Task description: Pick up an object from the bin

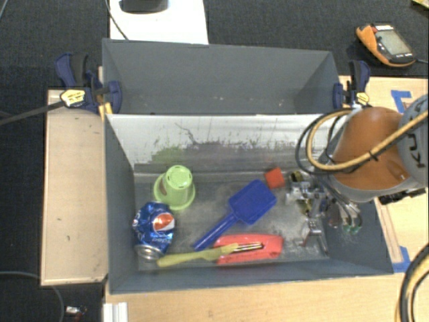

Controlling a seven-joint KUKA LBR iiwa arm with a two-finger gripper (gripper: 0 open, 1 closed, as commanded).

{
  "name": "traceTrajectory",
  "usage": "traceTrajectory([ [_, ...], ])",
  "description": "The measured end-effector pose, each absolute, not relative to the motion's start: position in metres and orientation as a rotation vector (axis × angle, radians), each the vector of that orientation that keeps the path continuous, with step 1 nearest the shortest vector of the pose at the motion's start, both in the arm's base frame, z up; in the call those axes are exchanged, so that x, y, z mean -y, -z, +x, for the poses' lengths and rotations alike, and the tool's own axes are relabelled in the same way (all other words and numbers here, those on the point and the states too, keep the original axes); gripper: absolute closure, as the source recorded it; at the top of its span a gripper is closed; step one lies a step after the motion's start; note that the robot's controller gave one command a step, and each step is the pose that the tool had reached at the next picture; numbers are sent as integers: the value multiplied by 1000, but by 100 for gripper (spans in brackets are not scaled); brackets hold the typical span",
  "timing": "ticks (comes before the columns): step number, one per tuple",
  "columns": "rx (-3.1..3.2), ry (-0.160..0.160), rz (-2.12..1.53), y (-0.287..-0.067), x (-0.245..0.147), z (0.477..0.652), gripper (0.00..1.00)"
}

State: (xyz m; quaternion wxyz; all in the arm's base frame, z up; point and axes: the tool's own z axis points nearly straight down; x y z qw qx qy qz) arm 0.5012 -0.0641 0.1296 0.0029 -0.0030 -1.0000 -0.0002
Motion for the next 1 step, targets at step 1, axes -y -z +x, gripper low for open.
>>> traceTrajectory([
  [1,3144,-1,-6,-134,64,503,0],
])
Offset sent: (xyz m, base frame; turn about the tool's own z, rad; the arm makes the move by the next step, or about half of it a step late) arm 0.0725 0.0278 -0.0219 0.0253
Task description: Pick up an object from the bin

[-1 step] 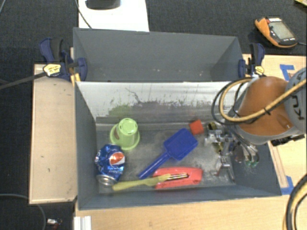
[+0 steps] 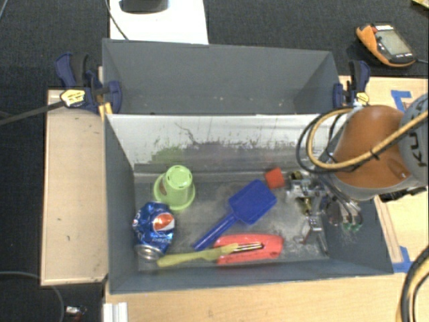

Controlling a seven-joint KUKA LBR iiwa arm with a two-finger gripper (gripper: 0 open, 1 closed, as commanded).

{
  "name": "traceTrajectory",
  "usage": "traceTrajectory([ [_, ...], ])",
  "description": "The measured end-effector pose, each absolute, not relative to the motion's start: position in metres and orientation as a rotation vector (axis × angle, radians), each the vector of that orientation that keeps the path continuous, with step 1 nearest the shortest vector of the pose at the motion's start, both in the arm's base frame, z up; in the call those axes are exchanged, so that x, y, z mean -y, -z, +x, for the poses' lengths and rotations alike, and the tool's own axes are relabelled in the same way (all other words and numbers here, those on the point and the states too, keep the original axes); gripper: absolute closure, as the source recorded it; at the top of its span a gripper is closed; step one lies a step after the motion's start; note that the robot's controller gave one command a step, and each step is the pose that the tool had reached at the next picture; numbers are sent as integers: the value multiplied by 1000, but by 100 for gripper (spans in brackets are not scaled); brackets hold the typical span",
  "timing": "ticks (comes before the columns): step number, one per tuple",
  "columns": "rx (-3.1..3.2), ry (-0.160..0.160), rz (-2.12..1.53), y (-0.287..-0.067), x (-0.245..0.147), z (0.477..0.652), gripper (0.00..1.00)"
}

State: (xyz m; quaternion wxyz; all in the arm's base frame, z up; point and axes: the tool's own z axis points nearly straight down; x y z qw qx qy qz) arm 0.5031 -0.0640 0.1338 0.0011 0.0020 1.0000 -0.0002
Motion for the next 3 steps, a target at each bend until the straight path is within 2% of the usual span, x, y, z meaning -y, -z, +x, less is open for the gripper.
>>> traceTrajectory([
  [1,-3136,0,41,-115,43,560,0],
  [2,-3136,-2,41,-108,35,606,0],
  [3,-3133,-2,-155,-69,10,584,0],
])
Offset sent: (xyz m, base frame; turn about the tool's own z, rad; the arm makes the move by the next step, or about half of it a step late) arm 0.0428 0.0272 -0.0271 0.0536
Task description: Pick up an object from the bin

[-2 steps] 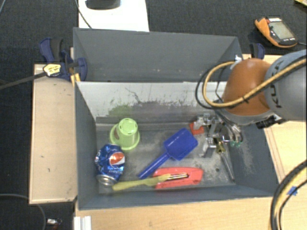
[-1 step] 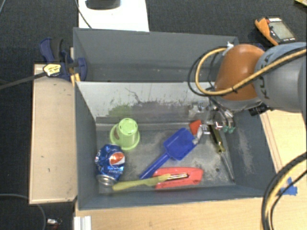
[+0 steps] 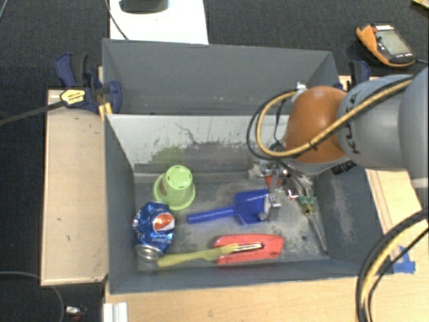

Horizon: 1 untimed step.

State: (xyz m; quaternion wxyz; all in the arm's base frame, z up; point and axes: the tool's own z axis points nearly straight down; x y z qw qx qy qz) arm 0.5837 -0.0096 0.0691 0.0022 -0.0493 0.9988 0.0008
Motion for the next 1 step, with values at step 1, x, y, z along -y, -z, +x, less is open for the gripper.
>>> traceTrajectory([
  [1,-3127,0,77,-90,15,577,0],
])
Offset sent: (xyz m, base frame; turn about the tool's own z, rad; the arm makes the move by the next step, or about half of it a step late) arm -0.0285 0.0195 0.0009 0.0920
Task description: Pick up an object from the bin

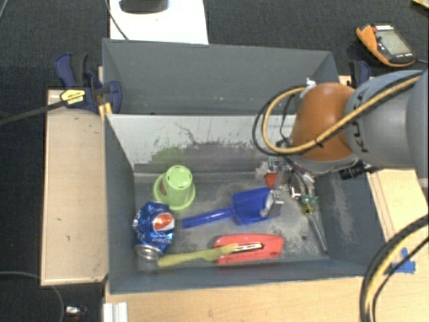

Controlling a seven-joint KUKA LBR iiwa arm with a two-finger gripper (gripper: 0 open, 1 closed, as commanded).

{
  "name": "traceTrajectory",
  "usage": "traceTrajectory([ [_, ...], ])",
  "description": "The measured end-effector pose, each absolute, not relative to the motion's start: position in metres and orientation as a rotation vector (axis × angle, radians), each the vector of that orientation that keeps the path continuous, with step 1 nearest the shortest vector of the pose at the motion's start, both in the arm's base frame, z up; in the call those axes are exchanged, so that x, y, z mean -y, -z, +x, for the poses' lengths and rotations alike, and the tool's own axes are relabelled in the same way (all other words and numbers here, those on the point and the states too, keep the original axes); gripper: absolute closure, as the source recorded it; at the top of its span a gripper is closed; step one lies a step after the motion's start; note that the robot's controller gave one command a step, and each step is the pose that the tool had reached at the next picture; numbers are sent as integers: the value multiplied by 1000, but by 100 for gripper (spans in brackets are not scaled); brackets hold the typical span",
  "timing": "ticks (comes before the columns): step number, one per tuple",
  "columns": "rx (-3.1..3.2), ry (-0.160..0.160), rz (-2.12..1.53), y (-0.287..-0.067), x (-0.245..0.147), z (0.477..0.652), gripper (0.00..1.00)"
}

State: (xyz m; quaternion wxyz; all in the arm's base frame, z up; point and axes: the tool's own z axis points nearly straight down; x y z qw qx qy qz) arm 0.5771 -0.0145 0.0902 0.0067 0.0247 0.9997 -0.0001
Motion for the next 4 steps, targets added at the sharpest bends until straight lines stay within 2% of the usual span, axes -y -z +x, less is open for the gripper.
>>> traceTrajectory([
  [1,-3128,-4,-12,-72,-10,557,100],
  [2,-3128,-4,-14,-72,-10,557,100],
  [3,-3134,-4,32,-134,-17,558,100],
  [4,-3138,-4,20,-208,-18,550,100],
])
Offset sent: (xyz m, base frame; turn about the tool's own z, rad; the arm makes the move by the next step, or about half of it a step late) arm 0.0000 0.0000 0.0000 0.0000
